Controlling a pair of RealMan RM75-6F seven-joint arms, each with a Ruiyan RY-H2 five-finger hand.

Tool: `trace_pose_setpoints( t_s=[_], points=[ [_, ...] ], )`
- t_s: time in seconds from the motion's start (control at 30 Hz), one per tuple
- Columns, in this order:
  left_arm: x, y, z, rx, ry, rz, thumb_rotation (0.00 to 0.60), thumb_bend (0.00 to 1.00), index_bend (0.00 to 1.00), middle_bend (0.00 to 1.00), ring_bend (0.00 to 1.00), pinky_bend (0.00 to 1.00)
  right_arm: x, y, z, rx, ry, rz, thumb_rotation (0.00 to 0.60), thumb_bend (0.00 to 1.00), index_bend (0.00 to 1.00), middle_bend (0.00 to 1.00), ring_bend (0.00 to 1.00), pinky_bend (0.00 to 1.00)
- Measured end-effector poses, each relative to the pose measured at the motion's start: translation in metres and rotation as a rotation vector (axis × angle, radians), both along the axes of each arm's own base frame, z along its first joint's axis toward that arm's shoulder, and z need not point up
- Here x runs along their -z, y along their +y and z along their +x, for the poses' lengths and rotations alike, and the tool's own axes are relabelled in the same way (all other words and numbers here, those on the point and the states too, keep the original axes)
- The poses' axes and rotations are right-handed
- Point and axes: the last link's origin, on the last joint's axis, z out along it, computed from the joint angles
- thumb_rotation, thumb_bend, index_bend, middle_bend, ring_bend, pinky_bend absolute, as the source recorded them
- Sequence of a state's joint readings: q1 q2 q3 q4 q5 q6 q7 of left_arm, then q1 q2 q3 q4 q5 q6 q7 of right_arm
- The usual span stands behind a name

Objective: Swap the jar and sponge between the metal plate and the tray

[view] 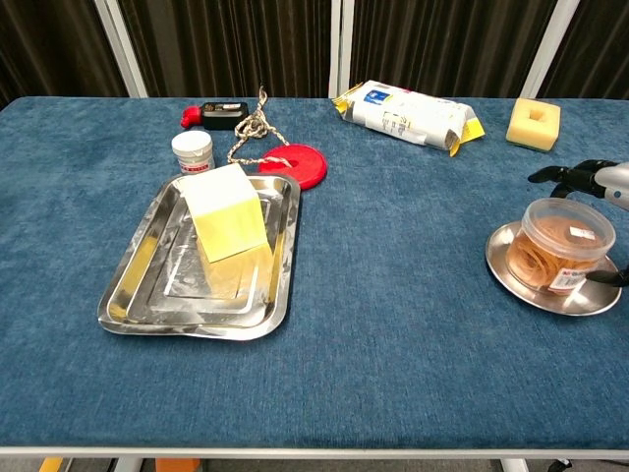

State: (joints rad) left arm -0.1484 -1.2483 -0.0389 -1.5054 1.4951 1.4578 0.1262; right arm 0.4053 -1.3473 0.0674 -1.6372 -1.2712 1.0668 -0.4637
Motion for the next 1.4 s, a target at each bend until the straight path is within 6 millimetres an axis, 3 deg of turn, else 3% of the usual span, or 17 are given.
trace_pose_setpoints(
  t_s=[0.37,0.6,0.77,1.17,1.27,1.4],
  points=[
    [0.0,-0.001,0.0,0.003,-0.004,0.001,0.6,0.0,0.15,0.12,0.01,0.18,-0.01,0.001,0.013,-0.058,-0.052,-0.024,0.6,0.23,0.28,0.39,0.27,0.35],
    [-0.001,-0.002,-0.001,0.001,-0.007,0.005,0.6,0.0,0.15,0.12,0.01,0.18,-0.01,-0.001,0.049,-0.184,-0.108,-0.014,0.6,0.23,0.31,0.41,0.28,0.37],
    [-0.003,-0.003,-0.004,-0.007,-0.005,0.01,0.6,0.0,0.15,0.12,0.01,0.18,0.011,-0.005,0.068,-0.225,-0.135,0.04,0.6,0.23,0.31,0.41,0.28,0.37],
    [-0.009,-0.005,-0.01,-0.02,0.002,0.021,0.6,0.0,0.15,0.12,0.01,0.18,0.082,-0.016,0.105,-0.304,-0.168,0.174,0.6,0.22,0.31,0.41,0.28,0.35],
    [-0.011,-0.006,-0.01,-0.024,0.001,0.025,0.6,0.0,0.15,0.12,0.01,0.18,0.091,-0.016,0.11,-0.308,-0.171,0.203,0.6,0.17,0.19,0.33,0.19,0.24],
    [-0.011,-0.006,-0.011,-0.031,-0.001,0.024,0.6,0.0,0.15,0.12,0.01,0.18,0.089,-0.016,0.109,-0.297,-0.181,0.225,0.6,0.03,0.0,0.06,0.0,0.02]
  ],
)
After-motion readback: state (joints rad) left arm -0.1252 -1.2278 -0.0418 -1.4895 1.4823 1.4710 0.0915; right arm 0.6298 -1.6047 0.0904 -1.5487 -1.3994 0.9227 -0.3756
